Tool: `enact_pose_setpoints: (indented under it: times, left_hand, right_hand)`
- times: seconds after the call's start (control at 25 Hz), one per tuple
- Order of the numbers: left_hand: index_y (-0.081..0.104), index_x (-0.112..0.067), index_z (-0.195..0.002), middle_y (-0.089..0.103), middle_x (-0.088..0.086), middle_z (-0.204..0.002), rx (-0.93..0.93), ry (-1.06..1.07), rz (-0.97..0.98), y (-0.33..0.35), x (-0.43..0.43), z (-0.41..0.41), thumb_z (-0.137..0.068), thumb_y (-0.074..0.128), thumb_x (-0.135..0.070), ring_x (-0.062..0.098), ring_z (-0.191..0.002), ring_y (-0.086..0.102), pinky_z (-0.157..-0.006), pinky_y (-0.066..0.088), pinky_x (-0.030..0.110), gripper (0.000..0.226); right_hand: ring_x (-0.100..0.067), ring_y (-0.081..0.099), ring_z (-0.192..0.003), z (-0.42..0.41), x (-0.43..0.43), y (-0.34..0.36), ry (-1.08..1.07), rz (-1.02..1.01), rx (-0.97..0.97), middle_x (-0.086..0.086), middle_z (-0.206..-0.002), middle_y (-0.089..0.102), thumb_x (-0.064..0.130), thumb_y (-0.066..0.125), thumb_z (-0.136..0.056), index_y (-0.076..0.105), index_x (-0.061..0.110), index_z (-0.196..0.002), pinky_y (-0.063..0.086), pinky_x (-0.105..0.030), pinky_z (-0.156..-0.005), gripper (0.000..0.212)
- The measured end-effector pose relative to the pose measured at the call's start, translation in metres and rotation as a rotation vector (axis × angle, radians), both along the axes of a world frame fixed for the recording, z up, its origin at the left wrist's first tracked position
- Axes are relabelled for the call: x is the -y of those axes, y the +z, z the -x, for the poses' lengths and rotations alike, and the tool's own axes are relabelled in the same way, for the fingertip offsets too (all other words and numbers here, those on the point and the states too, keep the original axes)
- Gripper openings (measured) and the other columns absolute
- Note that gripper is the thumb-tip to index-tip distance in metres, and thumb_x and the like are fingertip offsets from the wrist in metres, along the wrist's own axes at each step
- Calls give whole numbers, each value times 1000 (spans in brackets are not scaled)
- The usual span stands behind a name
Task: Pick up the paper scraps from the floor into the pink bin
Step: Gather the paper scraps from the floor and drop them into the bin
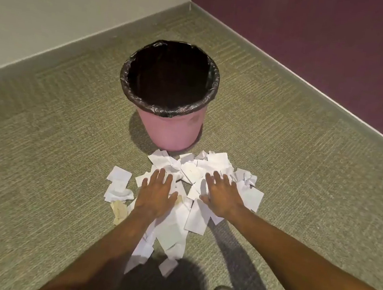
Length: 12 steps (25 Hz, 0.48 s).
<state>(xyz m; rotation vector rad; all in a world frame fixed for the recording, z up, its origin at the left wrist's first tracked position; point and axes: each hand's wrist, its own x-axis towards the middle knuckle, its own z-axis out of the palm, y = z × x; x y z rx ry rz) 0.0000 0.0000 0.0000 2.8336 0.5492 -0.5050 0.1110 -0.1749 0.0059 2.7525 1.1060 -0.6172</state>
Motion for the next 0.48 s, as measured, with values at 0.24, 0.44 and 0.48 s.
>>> enact_pose_setpoints:
  times: [0.24,0.44,0.48]
  left_hand:
    - [-4,-29,-155,-7,9,-164,-146,58,113,-45,-11,-3,-91,46,-63,30,-151,-2,-116,20,54,88]
    - [6,-24,-155,4,10,-163,-138,-37,23,-75,-13,4,-97,41,-53,31,-148,13,-113,32,44,74]
    - [9,-23,-155,8,10,-163,-130,-37,13,-79,-13,6,-98,42,-50,30,-146,17,-111,36,43,72]
  right_hand:
    - [-35,50,-114,-5,1,-29,-19,74,-55,-11,-135,38,52,61,-86,25,15,-143,49,-46,-84,77]
    - [-33,50,-117,-2,-3,-45,18,79,-60,-11,-138,39,46,62,-88,24,14,-145,49,-42,-85,76]
    - [-33,51,-116,0,-4,-48,31,81,-54,-11,-137,40,44,63,-88,25,14,-145,49,-41,-84,75]
